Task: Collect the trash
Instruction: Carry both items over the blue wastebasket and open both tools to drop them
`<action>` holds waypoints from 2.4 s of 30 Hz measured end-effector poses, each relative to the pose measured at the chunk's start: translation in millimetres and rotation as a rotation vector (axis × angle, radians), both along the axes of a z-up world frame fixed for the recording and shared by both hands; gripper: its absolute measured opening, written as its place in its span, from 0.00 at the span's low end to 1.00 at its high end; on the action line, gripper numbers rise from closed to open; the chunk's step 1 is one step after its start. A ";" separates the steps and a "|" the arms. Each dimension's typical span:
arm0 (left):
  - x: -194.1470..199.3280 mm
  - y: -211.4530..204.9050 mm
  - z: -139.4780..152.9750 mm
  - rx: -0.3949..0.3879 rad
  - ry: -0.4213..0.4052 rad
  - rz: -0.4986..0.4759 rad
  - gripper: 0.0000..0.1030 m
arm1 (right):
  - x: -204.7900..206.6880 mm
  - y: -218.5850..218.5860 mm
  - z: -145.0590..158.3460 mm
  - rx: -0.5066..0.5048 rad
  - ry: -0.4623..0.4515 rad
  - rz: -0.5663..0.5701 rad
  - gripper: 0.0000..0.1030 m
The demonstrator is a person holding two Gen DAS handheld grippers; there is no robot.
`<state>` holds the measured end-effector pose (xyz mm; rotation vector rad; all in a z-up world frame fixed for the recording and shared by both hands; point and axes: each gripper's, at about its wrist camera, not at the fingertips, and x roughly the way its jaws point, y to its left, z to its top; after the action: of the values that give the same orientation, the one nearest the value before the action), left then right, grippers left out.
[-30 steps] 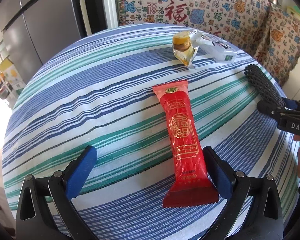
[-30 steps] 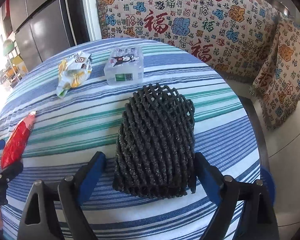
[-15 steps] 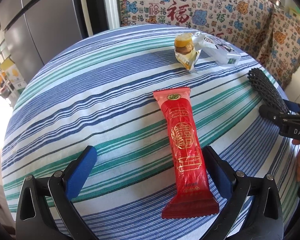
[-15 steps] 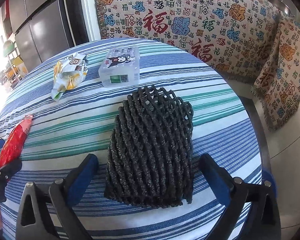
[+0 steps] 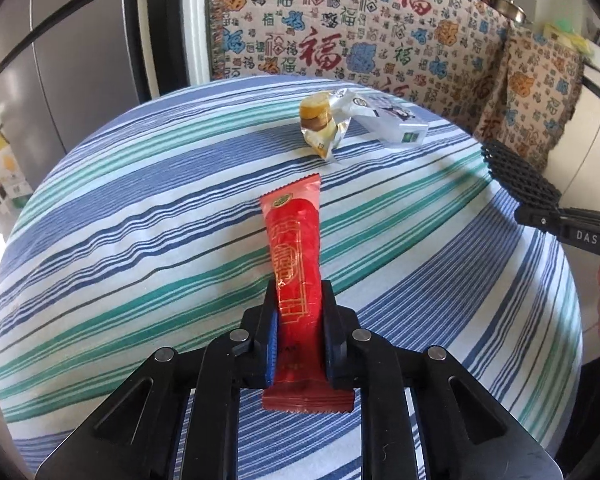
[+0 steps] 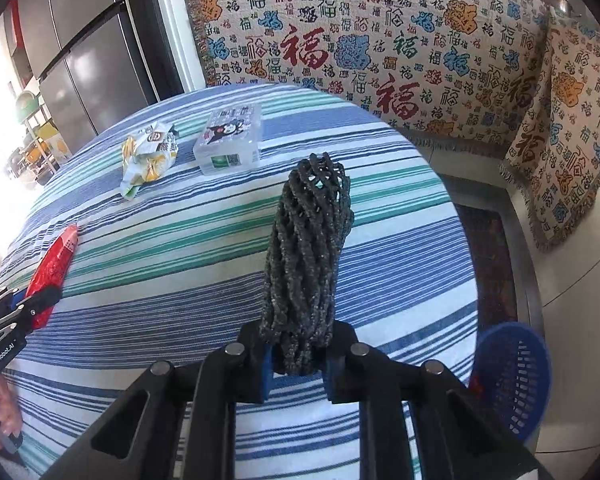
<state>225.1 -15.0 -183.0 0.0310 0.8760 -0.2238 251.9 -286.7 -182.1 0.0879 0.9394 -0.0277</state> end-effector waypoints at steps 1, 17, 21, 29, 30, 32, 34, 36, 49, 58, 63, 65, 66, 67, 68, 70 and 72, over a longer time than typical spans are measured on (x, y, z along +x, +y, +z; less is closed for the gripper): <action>-1.8 -2.3 2.6 -0.013 -0.004 -0.009 0.15 | -4.6 -4.1 5.1 0.002 -0.013 -0.004 0.18; -25.4 -158.5 82.9 -0.189 -0.101 -0.323 0.15 | -115.7 -151.5 27.9 -0.039 -0.092 -0.256 0.18; -25.7 -227.4 80.5 -0.206 -0.072 -0.426 0.15 | -147.2 -199.5 19.7 -0.051 -0.074 -0.343 0.18; -30.5 -352.7 44.1 -0.238 0.050 -0.594 0.15 | -186.8 -266.9 -10.2 -0.013 -0.017 -0.410 0.18; -29.7 -366.4 36.9 -0.237 0.062 -0.608 0.15 | -188.4 -270.3 -12.2 -0.007 -0.014 -0.408 0.18; -28.0 -389.0 25.1 -0.231 0.083 -0.629 0.15 | -189.6 -277.8 -16.8 0.000 -0.010 -0.400 0.18; -25.1 -405.0 16.2 -0.230 0.104 -0.640 0.15 | -190.7 -285.5 -24.1 0.007 0.005 -0.403 0.18; -22.8 -418.2 8.7 -0.228 0.119 -0.650 0.15 | -189.9 -291.8 -28.8 0.021 0.009 -0.404 0.19; -5.3 -462.9 -23.5 -0.206 0.167 -0.701 0.23 | -169.5 -309.2 -45.6 0.013 0.025 -0.389 0.28; 10.7 -470.6 -27.9 -0.232 0.152 -0.679 0.62 | -171.2 -325.4 -48.2 0.014 0.020 -0.424 0.54; 15.6 -464.3 -26.8 -0.231 0.151 -0.646 0.65 | -170.9 -326.9 -46.2 0.010 0.019 -0.422 0.56; 17.5 -462.6 -24.2 -0.235 0.146 -0.632 0.65 | -171.1 -326.7 -43.4 0.005 0.011 -0.425 0.58; 17.5 -460.6 -22.0 -0.236 0.143 -0.629 0.65 | -171.0 -326.4 -41.9 0.006 0.008 -0.424 0.58; 16.9 -458.2 -18.9 -0.237 0.139 -0.626 0.65 | -170.5 -325.6 -40.4 0.008 0.004 -0.423 0.58; 16.4 -455.7 -16.0 -0.237 0.134 -0.623 0.65 | -170.4 -324.5 -38.3 0.006 -0.001 -0.424 0.58; 13.4 -447.6 -8.6 -0.236 0.121 -0.616 0.66 | -168.6 -321.2 -31.5 0.001 -0.012 -0.420 0.58; 9.9 -438.3 -0.6 -0.232 0.103 -0.598 0.67 | -164.6 -314.8 -20.4 -0.006 -0.036 -0.412 0.58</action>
<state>235.0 -453.3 -183.6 0.0658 0.9218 -0.8909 87.3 -601.5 -202.5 0.2738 0.8719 -0.4082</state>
